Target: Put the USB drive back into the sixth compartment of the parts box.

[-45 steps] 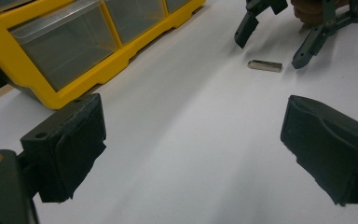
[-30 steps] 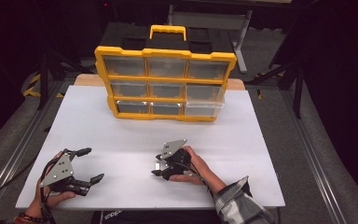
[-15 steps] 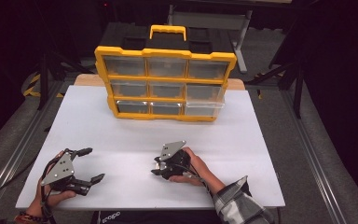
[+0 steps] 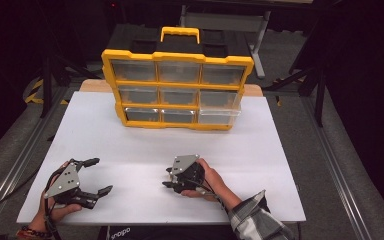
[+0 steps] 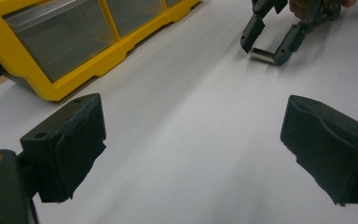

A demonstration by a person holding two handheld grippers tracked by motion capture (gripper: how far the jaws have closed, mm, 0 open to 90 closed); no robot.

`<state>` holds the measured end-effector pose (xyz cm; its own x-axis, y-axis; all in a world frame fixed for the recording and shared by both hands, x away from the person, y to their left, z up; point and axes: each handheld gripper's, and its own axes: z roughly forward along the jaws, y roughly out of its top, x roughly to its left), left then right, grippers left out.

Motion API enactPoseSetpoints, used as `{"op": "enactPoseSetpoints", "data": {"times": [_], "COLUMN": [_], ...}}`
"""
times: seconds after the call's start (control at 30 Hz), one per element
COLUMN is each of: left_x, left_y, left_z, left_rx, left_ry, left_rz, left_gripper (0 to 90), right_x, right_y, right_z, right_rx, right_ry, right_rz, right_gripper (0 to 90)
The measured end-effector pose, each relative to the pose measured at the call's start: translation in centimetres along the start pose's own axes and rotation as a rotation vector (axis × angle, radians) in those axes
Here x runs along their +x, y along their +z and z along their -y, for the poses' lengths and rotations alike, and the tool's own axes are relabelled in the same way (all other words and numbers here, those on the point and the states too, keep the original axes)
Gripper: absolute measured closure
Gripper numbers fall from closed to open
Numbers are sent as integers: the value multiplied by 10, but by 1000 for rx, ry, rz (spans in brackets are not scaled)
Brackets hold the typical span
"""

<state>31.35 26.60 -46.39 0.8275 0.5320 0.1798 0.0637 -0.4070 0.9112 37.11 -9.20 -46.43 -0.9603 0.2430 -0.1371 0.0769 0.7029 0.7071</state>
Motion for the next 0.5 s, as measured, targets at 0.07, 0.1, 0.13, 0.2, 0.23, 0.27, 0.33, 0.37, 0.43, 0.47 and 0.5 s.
{"op": "enactPoseSetpoints", "data": {"times": [0.07, 0.1, 0.13, 0.2, 0.23, 0.27, 0.33, 0.37, 0.43, 0.47, 0.5], "left_x": [-1, -1, -1, -2, -3, -3, -3, -3, -3, -3, -3], "left_y": [-1, -1, -1, 0, 0, 0, 1, 1, 2, 2, 2], "left_z": [0, -1, -1, -2, -2, -2, -2, -2, -2, -2, -2], "left_rx": [-9, -3, -3, -1, 1, 1, 3, 4, 2, 4, 5], "left_ry": [-2, 7, 7, 10, 12, 13, 11, 11, 11, 12, 10], "left_rz": [-3, -8, -8, -4, -4, -3, -2, 2, -3, -3, -2], "left_gripper": [76, 76, 76, 76, 76, 76, 76, 76, 76, 76, 76], "right_x": [2, 3, 3, 4, 5, 5, 6, 6, 7, 7, 6], "right_y": [-2, -2, -2, -5, -6, -8, -13, -16, -21, -23, -26], "right_z": [-2, -2, -2, -2, -3, -3, -3, -4, -4, -5, -5], "right_rx": [-10, -10, -10, -19, -22, -30, -43, -49, -63, -71, -73], "right_ry": [-13, -15, -15, -17, -20, -26, -29, -30, -32, -29, -31], "right_rz": [17, 26, 26, 35, 44, 49, 64, 71, 89, 95, 103], "right_gripper": [537, 537, 537, 537, 537, 537, 537, 537, 537, 537, 537]}}
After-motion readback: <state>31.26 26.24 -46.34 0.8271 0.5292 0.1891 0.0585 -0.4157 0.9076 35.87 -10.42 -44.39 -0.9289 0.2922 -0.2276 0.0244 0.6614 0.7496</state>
